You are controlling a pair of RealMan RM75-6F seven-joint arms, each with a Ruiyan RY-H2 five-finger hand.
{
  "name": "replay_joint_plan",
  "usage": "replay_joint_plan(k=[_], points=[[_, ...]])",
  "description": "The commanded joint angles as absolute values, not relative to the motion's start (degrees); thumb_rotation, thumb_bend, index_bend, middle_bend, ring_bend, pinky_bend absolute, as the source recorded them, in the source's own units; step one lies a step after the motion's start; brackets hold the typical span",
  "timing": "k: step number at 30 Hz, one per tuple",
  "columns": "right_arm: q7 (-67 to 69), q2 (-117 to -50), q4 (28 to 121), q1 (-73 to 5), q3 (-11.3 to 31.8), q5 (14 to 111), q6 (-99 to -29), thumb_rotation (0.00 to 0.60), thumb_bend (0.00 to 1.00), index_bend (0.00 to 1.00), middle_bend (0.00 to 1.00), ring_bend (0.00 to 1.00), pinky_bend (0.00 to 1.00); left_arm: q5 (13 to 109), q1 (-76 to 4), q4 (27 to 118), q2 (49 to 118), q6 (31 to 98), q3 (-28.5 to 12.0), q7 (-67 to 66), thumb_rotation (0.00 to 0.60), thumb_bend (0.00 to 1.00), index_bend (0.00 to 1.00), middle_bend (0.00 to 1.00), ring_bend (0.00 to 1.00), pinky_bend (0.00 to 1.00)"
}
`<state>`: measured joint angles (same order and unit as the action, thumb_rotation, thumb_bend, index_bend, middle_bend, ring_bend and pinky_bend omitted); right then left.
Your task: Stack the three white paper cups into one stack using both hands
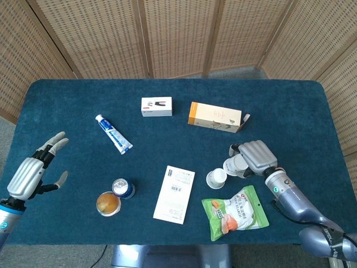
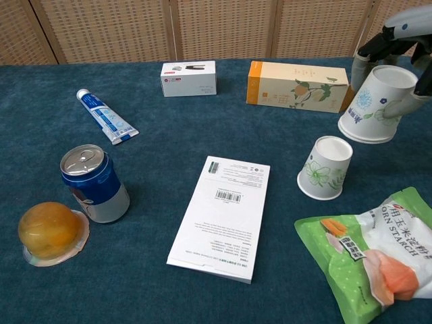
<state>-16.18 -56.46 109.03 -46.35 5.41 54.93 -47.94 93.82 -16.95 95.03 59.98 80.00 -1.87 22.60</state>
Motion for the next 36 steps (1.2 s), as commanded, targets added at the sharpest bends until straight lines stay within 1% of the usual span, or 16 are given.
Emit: replay_joint_plan(k=[1, 11, 36], points=[[-17.16, -56.44, 110.00, -46.41, 5.06, 54.62, -47.98, 0.600, 0.24, 0.37, 0.52, 0.47, 0.88, 93.91, -17.00, 94.91, 60.03, 79.98, -1.79, 22.72, 0.600, 0.49, 0.00, 0.00, 0.00, 0.15], [-20.28, -57.23, 112.16, -47.29, 4.65, 52.56, -48.47, 0.600, 0.23, 0.36, 0.52, 0.47, 0.87, 94.12, -17.17, 93.56, 60.62, 79.82, -1.36, 23.96, 0.600, 0.49, 0.00, 0.00, 0.00, 0.15], [-24.73, -60.08, 113.31, -50.05, 4.27, 48.29, -49.33, 0.600, 0.22, 0.36, 0.52, 0.47, 0.87, 94.24, -16.85, 90.36, 61.49, 80.83, -0.70, 27.05, 0.600, 0.49, 0.00, 0.00, 0.00, 0.14]])
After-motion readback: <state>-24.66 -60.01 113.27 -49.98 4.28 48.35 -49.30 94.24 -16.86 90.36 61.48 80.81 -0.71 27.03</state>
